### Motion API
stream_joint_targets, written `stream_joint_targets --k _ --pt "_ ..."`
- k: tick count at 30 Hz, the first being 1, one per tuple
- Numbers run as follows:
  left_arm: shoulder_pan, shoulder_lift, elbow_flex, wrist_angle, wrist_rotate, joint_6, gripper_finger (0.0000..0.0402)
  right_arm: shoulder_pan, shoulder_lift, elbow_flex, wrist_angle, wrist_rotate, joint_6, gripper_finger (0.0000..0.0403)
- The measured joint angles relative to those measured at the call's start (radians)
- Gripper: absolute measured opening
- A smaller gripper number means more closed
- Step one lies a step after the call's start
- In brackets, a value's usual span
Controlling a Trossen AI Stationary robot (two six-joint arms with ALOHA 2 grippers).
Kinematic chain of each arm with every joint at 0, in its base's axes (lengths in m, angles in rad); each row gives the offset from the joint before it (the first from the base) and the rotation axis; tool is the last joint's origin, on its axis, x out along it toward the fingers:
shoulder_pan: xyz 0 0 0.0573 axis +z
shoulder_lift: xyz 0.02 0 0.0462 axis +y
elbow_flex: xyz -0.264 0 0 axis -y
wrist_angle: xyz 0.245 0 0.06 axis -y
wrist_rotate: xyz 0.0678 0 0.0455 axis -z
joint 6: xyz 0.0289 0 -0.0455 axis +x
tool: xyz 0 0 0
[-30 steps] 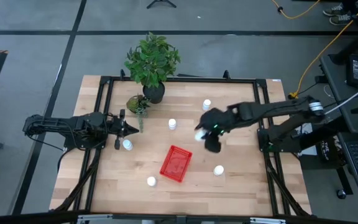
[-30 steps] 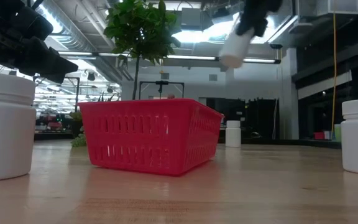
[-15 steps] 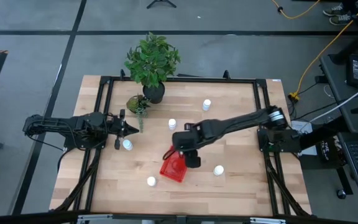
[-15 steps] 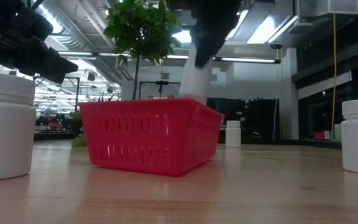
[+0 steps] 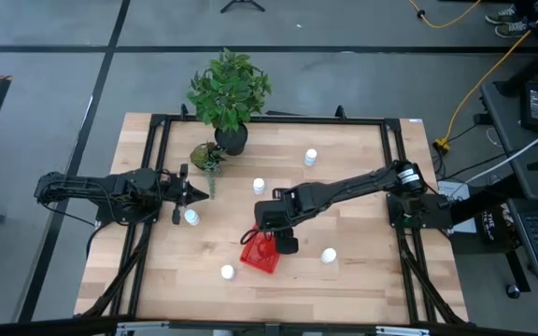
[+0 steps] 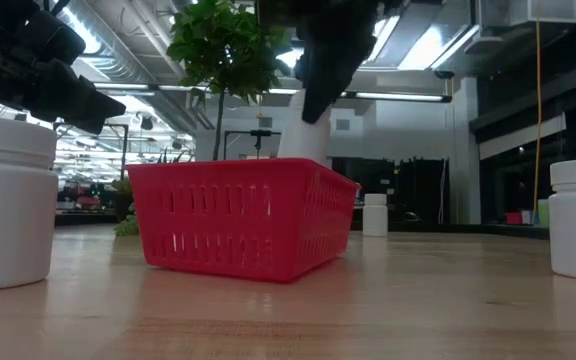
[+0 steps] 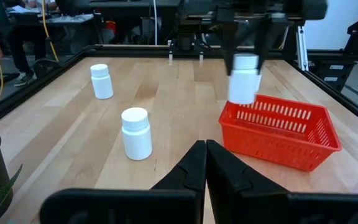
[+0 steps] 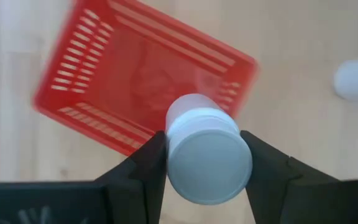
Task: Pick and place pill bottles into a basket
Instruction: Put the white medicine bottle into the red bin
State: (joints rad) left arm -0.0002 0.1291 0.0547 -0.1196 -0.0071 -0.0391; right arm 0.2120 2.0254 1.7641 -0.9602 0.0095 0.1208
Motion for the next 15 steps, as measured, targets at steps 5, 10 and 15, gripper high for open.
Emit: stream_joint_targets --k 5,10,15 --pt "0.0 0.0 0.0 0.0 0.0 0.0 0.0007 0.014 0.0 0.0 0.044 -0.015 -0.023 0.0163" --pt "0.0 0.0 0.0 0.0 0.0 0.0 0.0006 0.015 0.0 0.0 0.075 -0.015 -0.034 0.0163" --pt "0.0 0.0 0.0 0.0 0.0 0.0 0.0008 0.008 0.0 0.0 0.089 -0.015 -0.055 0.0163"
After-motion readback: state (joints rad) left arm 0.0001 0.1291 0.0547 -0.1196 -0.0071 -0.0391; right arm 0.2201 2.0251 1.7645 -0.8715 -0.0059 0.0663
